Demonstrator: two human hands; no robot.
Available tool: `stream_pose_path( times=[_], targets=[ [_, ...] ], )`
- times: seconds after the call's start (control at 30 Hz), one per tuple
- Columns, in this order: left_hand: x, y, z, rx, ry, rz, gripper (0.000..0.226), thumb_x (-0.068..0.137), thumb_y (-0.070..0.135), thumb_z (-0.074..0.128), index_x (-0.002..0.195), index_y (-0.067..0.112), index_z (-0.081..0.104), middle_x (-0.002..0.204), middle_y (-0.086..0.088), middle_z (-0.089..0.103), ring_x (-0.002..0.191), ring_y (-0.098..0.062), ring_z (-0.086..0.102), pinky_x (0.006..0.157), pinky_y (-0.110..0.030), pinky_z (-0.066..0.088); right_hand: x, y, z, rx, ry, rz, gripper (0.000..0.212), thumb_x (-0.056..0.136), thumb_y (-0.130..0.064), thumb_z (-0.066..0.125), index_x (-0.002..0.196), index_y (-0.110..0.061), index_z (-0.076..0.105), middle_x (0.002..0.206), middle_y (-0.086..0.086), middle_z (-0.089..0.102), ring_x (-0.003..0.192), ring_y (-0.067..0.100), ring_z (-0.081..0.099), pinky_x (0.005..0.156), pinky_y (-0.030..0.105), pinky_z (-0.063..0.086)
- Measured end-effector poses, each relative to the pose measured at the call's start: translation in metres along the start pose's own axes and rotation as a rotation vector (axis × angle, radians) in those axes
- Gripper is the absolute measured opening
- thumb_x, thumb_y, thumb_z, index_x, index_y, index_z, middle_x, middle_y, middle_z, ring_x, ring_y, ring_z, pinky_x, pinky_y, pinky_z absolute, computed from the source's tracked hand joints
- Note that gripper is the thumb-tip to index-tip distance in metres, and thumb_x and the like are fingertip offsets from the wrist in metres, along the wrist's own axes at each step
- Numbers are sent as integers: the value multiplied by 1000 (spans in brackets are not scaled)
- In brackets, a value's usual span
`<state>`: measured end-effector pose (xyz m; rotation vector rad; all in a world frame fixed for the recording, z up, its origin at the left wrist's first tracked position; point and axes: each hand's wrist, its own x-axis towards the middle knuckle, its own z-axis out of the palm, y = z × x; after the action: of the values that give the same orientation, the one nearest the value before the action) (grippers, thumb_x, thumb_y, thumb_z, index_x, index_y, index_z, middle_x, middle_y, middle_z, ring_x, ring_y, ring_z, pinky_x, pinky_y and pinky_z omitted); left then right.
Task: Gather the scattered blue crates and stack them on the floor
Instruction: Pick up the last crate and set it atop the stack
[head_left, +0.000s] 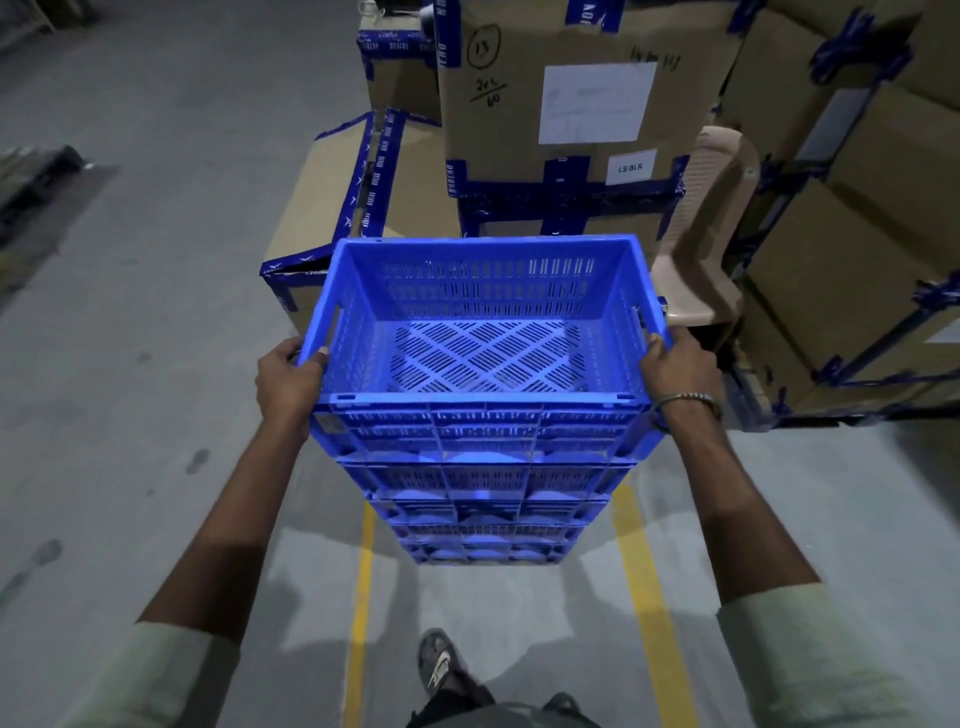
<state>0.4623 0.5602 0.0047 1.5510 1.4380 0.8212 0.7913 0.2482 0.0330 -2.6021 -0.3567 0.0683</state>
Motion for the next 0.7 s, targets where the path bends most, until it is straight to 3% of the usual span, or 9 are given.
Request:
stream_pose_path(
  times=[0.27,0.43,0.6,0.7],
  targets=[
    [-23,7,-8,240,63,140,40,96,40,63,130,21,65,128,-5,71,118,-33,65,97,-45,51,-12,0,0,79,34,15,41,99,-43,42,124,-15,58,118,25,65,108,48,60,84,46,49],
    [-69,5,-2,392,193,438,41,91,22,65,131,13,63,136,-16,59,128,-41,49,103,-49,41,-30,8,4,186,146,-73,44,101,-37,39,122,-3,57,115,27,63,105,47,58,81,46,47],
    [-122,-2,11,473,161,667,27,94,23,64,120,22,71,133,-5,64,126,-34,55,104,-48,41,-81,11,18,64,286,-209,45,103,-44,39,132,-12,55,140,15,49,130,36,41,94,50,42],
    [-142,-15,10,575,40,765,38,92,29,63,128,21,68,139,-5,64,130,-33,56,109,-51,41,-105,20,31,-3,242,-266,48,105,-50,33,134,-18,53,157,10,34,148,29,22,104,54,33]
  ],
)
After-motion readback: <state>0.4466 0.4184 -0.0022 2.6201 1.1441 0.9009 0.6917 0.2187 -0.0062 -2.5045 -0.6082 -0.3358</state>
